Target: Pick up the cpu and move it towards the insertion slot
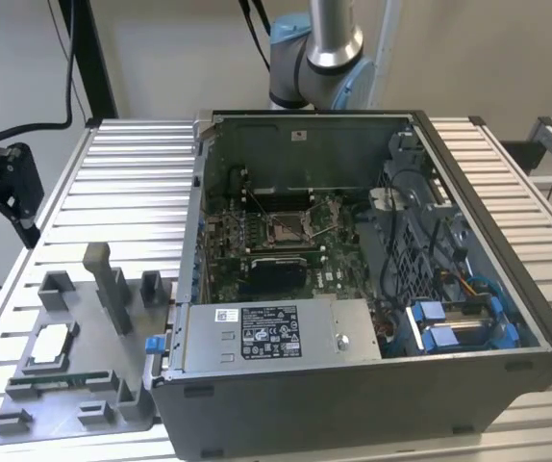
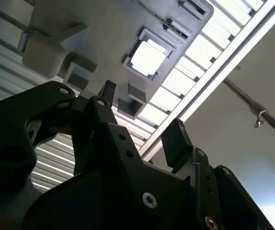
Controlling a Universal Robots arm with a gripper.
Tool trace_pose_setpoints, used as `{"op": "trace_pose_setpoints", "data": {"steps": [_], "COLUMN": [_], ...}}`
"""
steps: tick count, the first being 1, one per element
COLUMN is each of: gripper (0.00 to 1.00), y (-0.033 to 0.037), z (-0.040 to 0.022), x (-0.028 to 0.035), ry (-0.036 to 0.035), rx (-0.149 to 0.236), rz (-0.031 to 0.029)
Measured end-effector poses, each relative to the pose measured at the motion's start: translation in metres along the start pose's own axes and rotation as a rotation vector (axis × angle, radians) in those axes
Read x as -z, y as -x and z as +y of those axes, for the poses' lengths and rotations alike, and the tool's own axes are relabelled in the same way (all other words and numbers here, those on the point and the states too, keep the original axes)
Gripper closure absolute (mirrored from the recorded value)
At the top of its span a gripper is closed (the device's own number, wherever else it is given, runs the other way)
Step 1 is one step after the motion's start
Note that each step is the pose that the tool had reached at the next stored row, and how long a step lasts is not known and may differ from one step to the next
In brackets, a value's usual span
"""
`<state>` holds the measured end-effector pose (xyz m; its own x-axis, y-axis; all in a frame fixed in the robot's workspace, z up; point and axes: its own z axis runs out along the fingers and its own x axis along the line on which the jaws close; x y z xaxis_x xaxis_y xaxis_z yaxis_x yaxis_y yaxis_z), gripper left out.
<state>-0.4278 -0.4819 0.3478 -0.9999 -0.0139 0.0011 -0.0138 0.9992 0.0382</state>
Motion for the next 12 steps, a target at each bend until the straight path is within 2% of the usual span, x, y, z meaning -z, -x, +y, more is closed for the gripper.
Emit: {"op": "trace_pose_setpoints", "data": {"steps": [9, 12], "gripper": [0.0, 0.0], "y": [0.0, -0.0004], "z": [0.0, -0.0001], "x": [-0.0001, -0.0027], "ry": [-0.0001, 0.0], "rx": [0.0, 0.0], "rz": [0.0001, -0.0001]}}
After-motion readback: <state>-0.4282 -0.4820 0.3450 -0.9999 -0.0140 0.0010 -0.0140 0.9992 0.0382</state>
